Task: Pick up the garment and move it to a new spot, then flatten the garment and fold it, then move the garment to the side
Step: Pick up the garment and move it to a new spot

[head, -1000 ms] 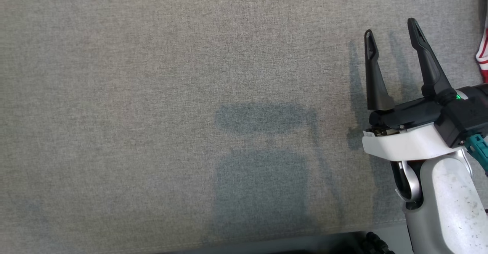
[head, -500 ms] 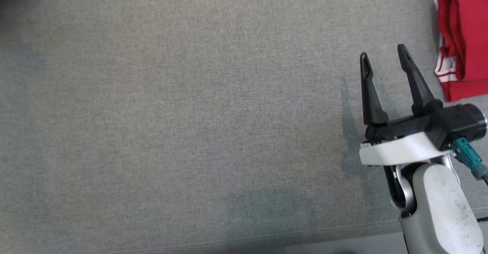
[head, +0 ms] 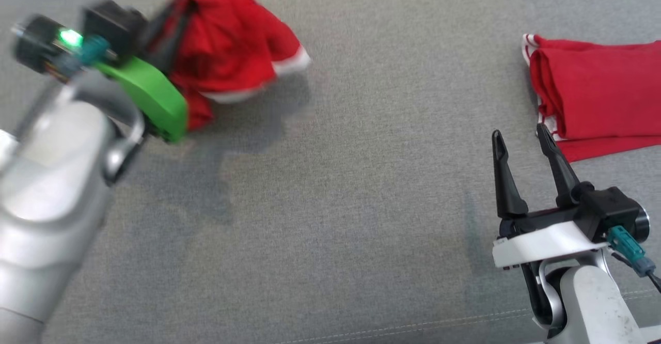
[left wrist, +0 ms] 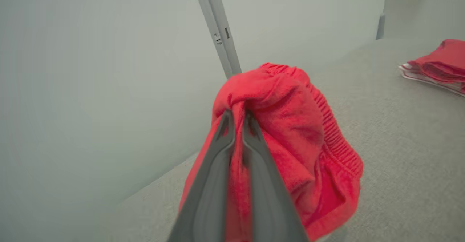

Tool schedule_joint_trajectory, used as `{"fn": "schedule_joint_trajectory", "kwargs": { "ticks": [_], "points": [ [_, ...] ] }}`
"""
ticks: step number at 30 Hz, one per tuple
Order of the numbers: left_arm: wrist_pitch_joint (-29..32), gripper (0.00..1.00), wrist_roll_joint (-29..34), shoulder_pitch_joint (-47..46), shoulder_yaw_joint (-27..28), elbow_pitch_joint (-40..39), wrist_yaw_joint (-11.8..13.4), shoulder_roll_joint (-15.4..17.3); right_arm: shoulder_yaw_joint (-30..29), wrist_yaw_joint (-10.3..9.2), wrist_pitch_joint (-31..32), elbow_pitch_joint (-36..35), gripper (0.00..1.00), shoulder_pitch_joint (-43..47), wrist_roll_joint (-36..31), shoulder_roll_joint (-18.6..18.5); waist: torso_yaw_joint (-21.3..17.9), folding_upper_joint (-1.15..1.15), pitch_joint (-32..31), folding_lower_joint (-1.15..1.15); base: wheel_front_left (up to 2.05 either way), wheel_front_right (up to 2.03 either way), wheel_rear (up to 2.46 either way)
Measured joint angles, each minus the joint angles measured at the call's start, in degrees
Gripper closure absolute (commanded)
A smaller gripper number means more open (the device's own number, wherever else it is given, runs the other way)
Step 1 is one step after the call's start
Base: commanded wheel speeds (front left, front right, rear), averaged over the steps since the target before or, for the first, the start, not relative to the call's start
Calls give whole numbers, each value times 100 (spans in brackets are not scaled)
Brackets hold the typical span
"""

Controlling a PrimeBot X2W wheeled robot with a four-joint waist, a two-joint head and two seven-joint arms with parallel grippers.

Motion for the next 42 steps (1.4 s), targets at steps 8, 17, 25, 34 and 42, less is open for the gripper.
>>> {"fn": "schedule_joint_trajectory", "kwargs": {
  "ticks": [8, 17, 25, 34, 42],
  "points": [
    [-305, 100, 152, 779, -601, 107, 38, -604, 77, 0, -11, -11, 0, 148, 91, 0, -188, 0, -285, 0, 0, 0, 0],
    [-886, 100, 348, 1295, -965, 1021, 219, -1430, 186, 0, -42, 68, 0, 143, 174, 0, -484, 0, -223, 0, 0, 0, 0],
    [-1039, 0, 334, 1315, -720, 1607, 236, -1761, 143, 0, -70, 146, 0, 136, 200, 0, -522, 0, -270, 0, 0, 0, 0],
    [-1051, 0, 491, 1755, -121, 931, 347, -1737, 98, 0, -75, 193, 0, 205, 197, 1, -324, 0, -465, 0, 0, 0, 0],
    [-1058, 0, 564, 2626, 688, 105, 694, -1623, 107, 0, -60, 215, 0, 353, 187, 2, -124, 0, -638, 0, 0, 0, 0]
  ]
}}
